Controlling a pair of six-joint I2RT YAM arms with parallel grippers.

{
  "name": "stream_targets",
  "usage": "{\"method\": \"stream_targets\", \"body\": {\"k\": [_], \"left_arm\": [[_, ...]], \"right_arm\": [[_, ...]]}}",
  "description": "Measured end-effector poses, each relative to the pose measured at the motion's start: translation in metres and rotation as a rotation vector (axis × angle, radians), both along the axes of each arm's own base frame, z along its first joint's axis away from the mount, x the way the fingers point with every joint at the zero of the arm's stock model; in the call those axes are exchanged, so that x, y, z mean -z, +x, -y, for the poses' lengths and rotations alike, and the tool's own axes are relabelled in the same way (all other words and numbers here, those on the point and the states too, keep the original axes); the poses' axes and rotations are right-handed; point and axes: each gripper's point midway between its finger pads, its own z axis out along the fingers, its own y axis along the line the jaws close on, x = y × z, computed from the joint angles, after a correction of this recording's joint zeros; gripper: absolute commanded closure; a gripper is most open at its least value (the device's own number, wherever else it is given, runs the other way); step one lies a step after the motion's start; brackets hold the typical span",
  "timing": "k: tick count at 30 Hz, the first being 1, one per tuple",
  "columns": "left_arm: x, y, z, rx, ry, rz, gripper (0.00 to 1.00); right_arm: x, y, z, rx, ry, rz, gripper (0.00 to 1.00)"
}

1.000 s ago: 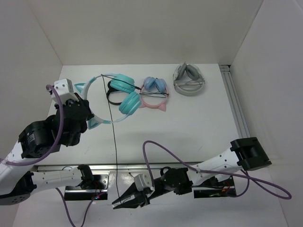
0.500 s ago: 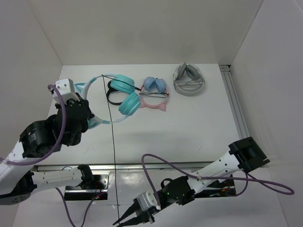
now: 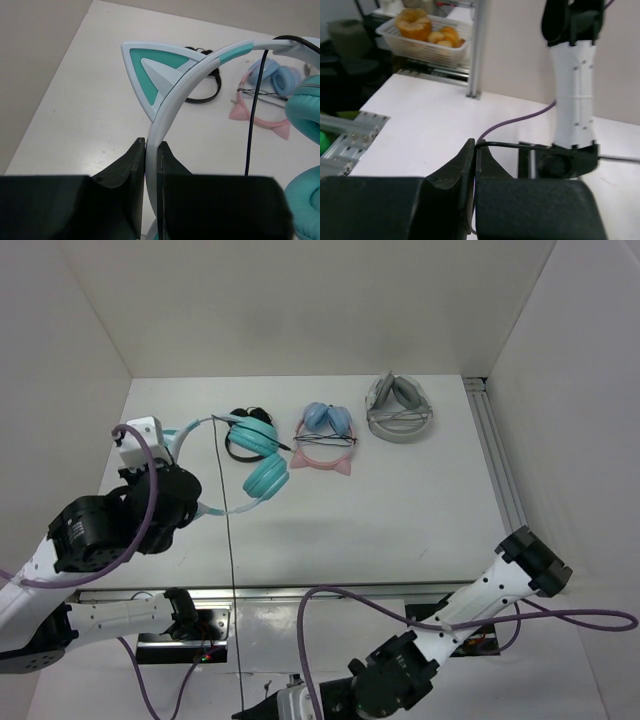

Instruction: Wrap the headphones

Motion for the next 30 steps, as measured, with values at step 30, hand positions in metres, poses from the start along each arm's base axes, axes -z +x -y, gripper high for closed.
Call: {"method": "stream_targets", "body": {"k": [30], "left_arm": [[0.108, -0.029, 0.050, 0.456, 0.210, -0.393, 1.00]], "right_arm": [[-0.091, 0.127, 0.090, 0.970, -0.363, 0.623, 1.00]]}}
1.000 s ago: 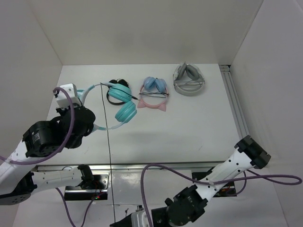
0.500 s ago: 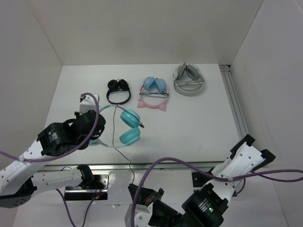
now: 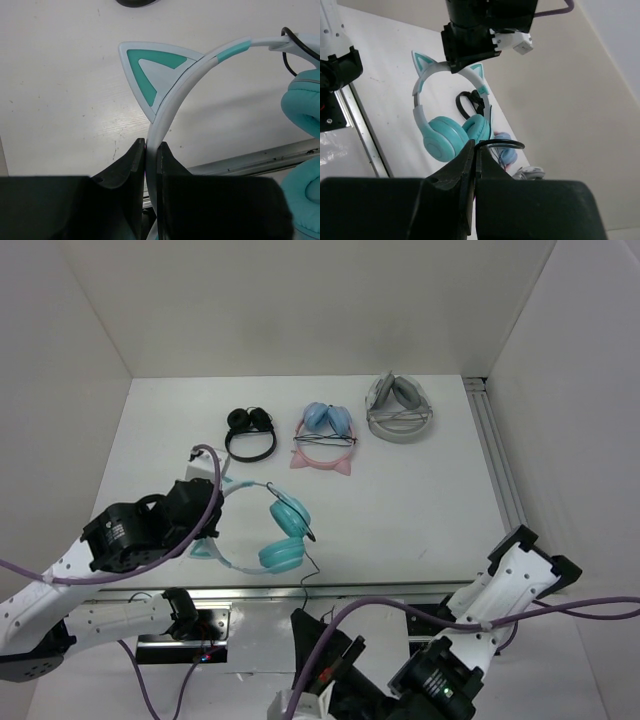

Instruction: Wrap the headphones

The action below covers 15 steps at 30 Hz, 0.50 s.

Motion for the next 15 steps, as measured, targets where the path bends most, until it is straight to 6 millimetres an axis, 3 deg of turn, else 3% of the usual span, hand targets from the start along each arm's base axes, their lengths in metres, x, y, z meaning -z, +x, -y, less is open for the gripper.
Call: {"method": "stream_targets", "body": {"k": [3, 6, 10, 15], "left_arm": [[-0.017, 0.002, -0.001, -0.029, -0.036, 0.026, 1.00], [-0.052, 0.006, 0.001, -0.071, -0.144, 0.083, 1.00], [-0.098, 0.007, -0.002, -0.148, -0.335, 0.170, 1.00], [-0.134, 0.006, -0.013, -0.227, -0.508, 0.251, 1.00]], "right_arm": [[0.002, -0.015, -0.011, -0.004, -0.023, 0.027, 1.00], [0.013, -0.028, -0.019, -0.017, -0.058, 0.061, 1.00], [0.022, -0.036, -0.019, -0.040, -0.037, 0.032, 1.00], [0.035, -0.044, -0.023, -0.098, -0.009, -0.034, 1.00]]}}
